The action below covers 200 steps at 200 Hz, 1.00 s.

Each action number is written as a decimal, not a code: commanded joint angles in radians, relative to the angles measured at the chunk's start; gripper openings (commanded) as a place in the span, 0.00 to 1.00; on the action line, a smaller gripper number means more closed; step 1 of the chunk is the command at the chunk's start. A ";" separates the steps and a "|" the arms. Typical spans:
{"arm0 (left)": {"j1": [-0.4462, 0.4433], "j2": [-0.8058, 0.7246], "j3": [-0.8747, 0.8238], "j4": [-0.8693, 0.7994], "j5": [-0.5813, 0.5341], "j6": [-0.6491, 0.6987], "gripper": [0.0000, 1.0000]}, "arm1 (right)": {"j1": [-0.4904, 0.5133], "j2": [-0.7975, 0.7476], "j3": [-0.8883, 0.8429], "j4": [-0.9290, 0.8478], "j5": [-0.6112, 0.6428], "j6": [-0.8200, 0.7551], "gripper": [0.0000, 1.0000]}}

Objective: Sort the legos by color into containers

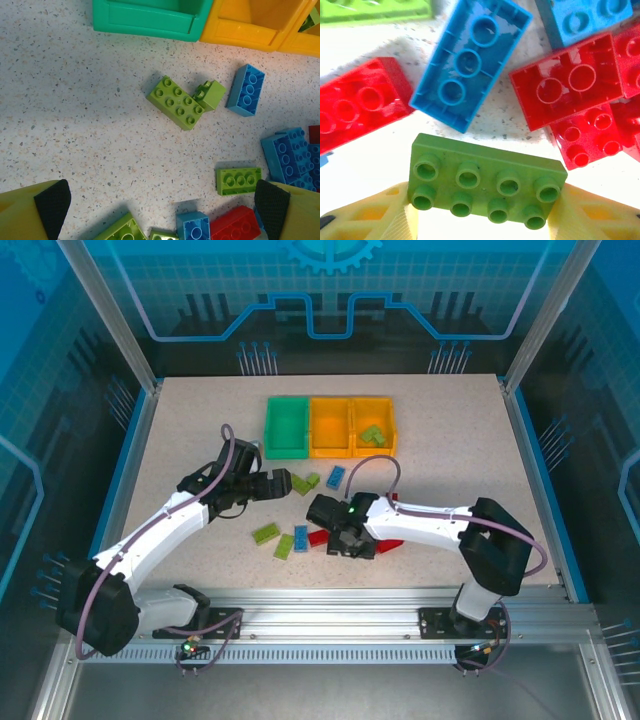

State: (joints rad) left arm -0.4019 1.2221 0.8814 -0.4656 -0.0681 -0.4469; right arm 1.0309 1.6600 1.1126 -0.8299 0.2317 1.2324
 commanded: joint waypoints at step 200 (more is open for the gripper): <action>0.002 -0.012 -0.141 -0.177 -0.079 -0.238 0.99 | -0.677 0.480 0.877 -0.135 -0.191 -0.545 0.61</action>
State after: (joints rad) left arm -0.4011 1.2255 0.7631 -0.5777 -0.1276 -0.6018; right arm 0.3897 2.0659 1.8801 -0.8822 0.0822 0.7216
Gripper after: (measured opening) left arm 0.989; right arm 0.613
